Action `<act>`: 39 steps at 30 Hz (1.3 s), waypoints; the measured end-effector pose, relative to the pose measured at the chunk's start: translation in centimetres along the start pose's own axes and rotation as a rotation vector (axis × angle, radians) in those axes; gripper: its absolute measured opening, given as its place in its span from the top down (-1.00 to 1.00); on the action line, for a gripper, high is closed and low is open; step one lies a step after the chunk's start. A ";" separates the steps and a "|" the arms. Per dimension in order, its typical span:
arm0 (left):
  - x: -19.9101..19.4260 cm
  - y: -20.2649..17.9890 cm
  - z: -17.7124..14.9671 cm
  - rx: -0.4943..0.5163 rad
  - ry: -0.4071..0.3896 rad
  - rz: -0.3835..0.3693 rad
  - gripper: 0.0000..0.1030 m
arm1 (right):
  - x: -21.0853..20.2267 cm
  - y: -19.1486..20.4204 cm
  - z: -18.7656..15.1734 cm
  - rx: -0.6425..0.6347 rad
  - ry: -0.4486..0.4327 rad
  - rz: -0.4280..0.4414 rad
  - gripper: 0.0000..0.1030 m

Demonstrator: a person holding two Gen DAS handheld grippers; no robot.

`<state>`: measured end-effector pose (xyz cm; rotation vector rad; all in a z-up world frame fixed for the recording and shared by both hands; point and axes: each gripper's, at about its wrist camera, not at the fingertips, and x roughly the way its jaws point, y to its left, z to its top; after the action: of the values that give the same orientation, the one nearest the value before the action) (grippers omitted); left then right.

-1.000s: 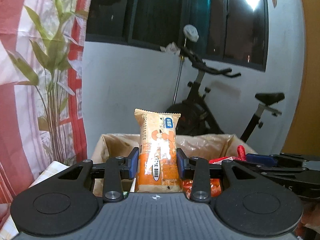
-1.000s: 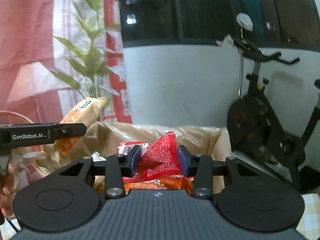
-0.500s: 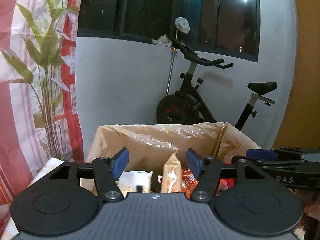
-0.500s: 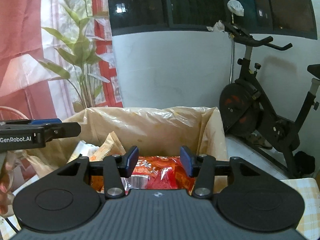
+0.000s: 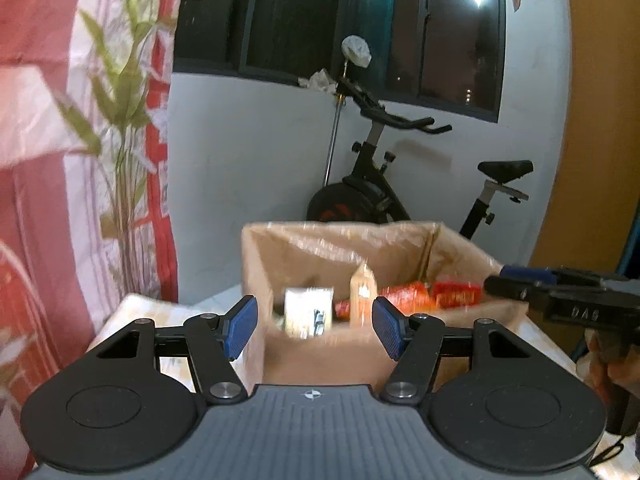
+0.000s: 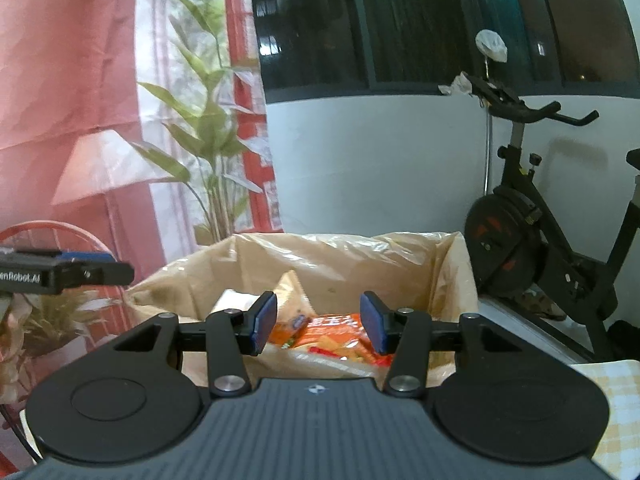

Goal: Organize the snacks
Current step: 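Carry the bread packet and red packet over the box and release them inside, then move both grippers back toward the remaining snacks, then grasp the clear packet with dark snack with the left gripper while the right grasps the yellow candy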

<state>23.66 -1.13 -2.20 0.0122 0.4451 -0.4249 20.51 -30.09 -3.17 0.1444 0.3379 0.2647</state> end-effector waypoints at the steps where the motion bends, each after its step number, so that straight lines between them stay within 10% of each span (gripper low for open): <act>1: -0.3 0.2 -0.7 -0.003 0.009 0.003 -0.28 | -0.4 0.3 -0.2 -0.004 -0.009 0.001 0.04; 12: 1.8 0.5 -8.1 -0.075 0.145 -0.025 -0.28 | -3.1 2.3 -5.7 -0.026 -0.025 0.002 0.04; 30: 10.4 -1.4 -16.2 0.005 0.414 0.023 -0.44 | -0.6 0.4 -13.5 -0.023 0.205 -0.026 0.04; 34: 10.2 -1.0 -16.7 0.022 0.389 0.036 -0.02 | 0.9 0.6 -14.8 -0.044 0.273 0.005 0.04; 39: 9.1 0.6 -17.0 -0.011 0.388 0.057 0.06 | 3.1 1.7 -16.1 -0.151 0.367 0.074 0.04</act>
<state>24.27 -2.48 -21.43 0.0979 0.8275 -0.3636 17.42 -26.05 -18.81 -0.0421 0.6756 0.3895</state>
